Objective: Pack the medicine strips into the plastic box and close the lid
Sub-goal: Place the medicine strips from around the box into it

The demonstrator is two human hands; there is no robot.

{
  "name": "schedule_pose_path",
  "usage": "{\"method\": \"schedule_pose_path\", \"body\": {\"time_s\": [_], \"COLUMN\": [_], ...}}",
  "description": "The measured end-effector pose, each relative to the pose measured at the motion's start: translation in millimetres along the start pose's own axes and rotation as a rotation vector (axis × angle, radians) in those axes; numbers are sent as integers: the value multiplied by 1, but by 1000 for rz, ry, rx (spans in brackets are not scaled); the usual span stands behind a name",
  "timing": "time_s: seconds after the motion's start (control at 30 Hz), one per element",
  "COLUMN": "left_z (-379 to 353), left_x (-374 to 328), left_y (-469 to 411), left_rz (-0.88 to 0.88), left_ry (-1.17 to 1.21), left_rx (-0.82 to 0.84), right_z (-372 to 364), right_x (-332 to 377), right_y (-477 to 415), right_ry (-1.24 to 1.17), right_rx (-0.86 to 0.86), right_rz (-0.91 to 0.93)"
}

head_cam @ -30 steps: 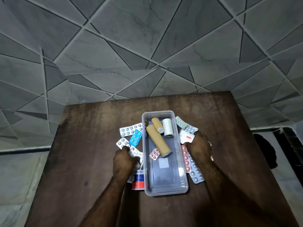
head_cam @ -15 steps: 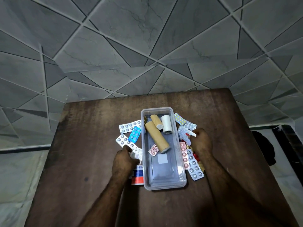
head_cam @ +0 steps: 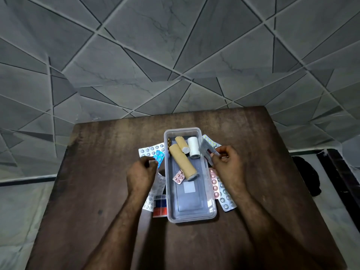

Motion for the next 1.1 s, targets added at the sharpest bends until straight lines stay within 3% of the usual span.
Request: {"method": "schedule_pose_path", "body": {"time_s": [0.2,0.4,0.57,0.9,1.1], "left_z": [-19,-60,-81,-89,-60], "left_x": [-44,-58,-58,-53,-55], "left_y": [11,14,14,13,25], "left_rz": [-115,-169,-189,-209,-328], "left_ry": [-84,-326,-529,-524,-206], "left_rx": [20,168,298,370,147], "right_z": [-20,-42,-57,-76,-67], "right_x": [25,19,7,3,6], "right_y": [29,36,40,44,41], "right_ry": [237,652,926,1045,850], "right_rx": [15,-25,1,163,214], "right_rz": [233,416,462,516,506]}}
Point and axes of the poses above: each hand's wrist, its own y-axis away from the middle knuckle, its own z-axis out of the back of the hand, x = y × z, the point moved 6 cm from there along -y, towards the middle knuckle, and after that the axes turned 2 degrees about -z, right-handed, at the moved point
